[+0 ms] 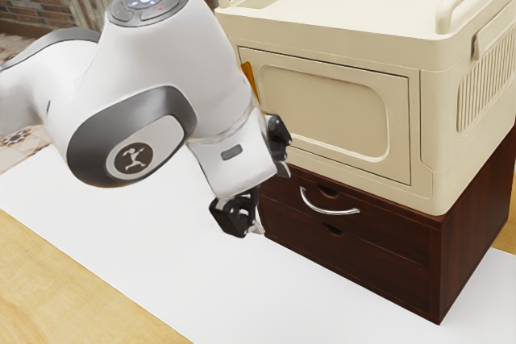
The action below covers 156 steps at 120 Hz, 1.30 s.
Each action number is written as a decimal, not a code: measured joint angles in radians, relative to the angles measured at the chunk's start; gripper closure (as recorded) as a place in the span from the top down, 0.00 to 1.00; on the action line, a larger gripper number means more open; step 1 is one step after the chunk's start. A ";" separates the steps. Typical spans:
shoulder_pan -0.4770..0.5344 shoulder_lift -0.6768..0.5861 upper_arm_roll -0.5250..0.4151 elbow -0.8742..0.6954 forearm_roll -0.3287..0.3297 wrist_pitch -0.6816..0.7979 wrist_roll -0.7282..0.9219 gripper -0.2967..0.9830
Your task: Pull the drawer handle with one arm to open the drawer
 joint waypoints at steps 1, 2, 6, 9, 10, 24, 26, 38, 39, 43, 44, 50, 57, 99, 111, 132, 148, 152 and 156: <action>0.001 0.001 0.000 -0.002 -0.003 0.003 0.002 0.71; 0.001 0.002 0.001 -0.003 -0.005 0.007 0.004 0.70; 0.002 0.008 0.001 -0.007 -0.014 0.020 0.012 0.67; 0.003 0.013 0.002 -0.009 -0.019 0.031 0.018 0.64; 0.003 0.015 0.002 -0.011 -0.020 0.035 0.020 0.63; 0.005 0.030 0.002 -0.024 -0.032 0.086 0.043 0.50; 0.006 0.032 0.003 -0.025 -0.033 0.093 0.046 0.49; 0.008 0.043 0.005 -0.042 -0.034 0.137 0.063 0.45; 0.008 0.044 0.006 -0.043 -0.033 0.141 0.064 0.45; 0.011 0.051 0.006 -0.048 -0.033 0.156 0.069 0.44; 0.011 0.052 0.006 -0.049 -0.032 0.160 0.070 0.44; 0.015 0.063 0.007 -0.052 -0.031 0.182 0.077 0.43; 0.019 0.075 0.007 -0.054 -0.030 0.204 0.084 0.42; 0.021 0.104 0.007 -0.090 -0.030 0.295 0.116 0.40; 0.021 0.103 0.007 -0.103 -0.031 0.316 0.122 0.42; 0.021 0.102 0.008 -0.120 -0.029 0.348 0.130 0.41; 0.022 0.101 0.007 -0.133 -0.030 0.367 0.134 0.35; 0.022 0.101 0.007 -0.136 -0.030 0.371 0.135 0.34; 0.021 0.098 0.008 -0.141 -0.031 0.375 0.136 0.32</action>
